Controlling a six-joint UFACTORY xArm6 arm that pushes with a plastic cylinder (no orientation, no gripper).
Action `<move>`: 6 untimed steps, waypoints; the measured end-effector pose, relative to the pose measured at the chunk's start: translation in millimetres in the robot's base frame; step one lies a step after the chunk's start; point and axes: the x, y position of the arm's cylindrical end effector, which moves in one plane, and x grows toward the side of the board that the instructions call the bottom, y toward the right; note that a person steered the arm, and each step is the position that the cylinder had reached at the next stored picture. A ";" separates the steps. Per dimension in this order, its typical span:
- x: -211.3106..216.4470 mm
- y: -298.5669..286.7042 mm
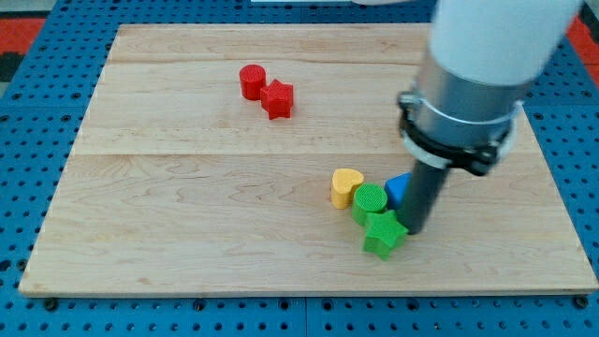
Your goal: Push yellow hexagon to the center
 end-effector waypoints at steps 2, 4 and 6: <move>-43.6 8.8; -41.8 97.9; -147.3 91.8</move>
